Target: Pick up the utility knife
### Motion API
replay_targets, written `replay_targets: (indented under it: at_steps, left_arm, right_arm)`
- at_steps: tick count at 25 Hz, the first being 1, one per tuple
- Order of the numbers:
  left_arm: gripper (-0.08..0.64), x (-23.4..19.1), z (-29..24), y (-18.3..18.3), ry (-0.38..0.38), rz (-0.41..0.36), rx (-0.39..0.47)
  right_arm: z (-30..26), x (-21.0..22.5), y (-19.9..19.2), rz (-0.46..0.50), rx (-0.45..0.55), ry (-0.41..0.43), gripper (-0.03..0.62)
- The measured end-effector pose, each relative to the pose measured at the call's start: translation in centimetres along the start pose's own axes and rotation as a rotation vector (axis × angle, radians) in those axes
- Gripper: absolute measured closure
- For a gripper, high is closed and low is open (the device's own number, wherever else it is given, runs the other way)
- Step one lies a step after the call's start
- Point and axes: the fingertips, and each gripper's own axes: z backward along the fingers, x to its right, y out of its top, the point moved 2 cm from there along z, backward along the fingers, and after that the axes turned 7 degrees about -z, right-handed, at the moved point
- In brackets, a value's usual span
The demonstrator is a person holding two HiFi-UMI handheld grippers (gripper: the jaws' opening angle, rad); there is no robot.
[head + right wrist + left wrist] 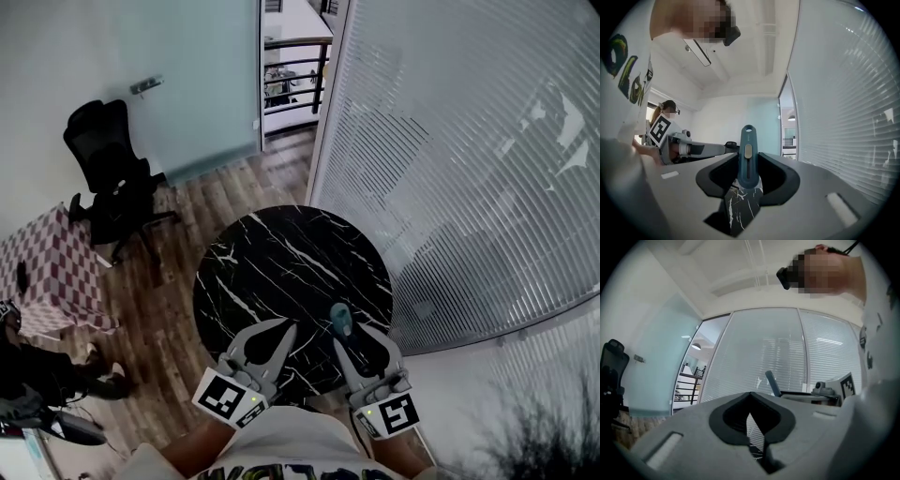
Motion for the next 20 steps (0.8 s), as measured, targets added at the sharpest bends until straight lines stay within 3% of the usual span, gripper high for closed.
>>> replay_targets:
  at_steps: [7,20]
  left_arm:
    - [0.555,0.3,0.2,1.2,-0.013,-0.016,0.017]
    - [0.555,0.7,0.5,0.0,-0.025,-0.009,-0.016]
  right_arm:
    - [0.4,-0.7,0.9,-0.011,0.024,0.008,0.459]
    - [0.6,-0.8,0.6,-0.032,0.023,0.002,0.459]
